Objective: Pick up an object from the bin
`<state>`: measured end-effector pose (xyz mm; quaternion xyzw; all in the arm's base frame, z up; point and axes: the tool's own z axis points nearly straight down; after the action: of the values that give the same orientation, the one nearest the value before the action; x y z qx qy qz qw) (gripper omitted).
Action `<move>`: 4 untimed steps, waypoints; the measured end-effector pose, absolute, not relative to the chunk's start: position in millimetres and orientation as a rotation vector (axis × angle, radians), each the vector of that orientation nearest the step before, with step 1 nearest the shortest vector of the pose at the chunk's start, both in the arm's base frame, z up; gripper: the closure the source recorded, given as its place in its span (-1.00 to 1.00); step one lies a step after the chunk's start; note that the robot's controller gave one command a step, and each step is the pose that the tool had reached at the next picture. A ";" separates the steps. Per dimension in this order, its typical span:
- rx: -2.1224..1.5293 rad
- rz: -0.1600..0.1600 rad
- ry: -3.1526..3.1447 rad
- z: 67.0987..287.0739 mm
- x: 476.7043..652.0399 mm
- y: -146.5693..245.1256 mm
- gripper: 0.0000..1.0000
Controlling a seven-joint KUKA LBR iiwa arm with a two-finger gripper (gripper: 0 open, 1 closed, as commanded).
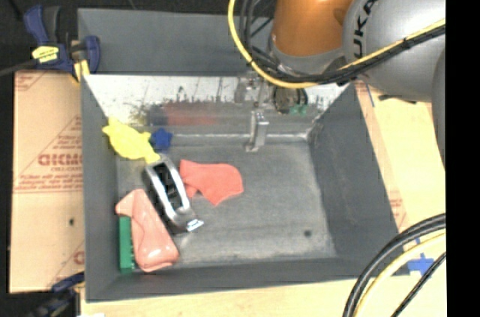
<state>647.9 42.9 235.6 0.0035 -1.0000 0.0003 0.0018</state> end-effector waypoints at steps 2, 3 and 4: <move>0.109 0.003 -3.140 246.5 635.1 45.4 -1.00; 0.129 -0.001 -3.149 199.9 626.2 65.3 -1.00; 0.165 0.002 -3.144 138.0 617.7 73.2 -1.00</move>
Offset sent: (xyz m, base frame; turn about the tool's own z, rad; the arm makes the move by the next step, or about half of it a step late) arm -0.0293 0.0075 0.0182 -0.1432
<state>617.7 73.2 138.0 0.0525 -0.9986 0.0005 -0.0035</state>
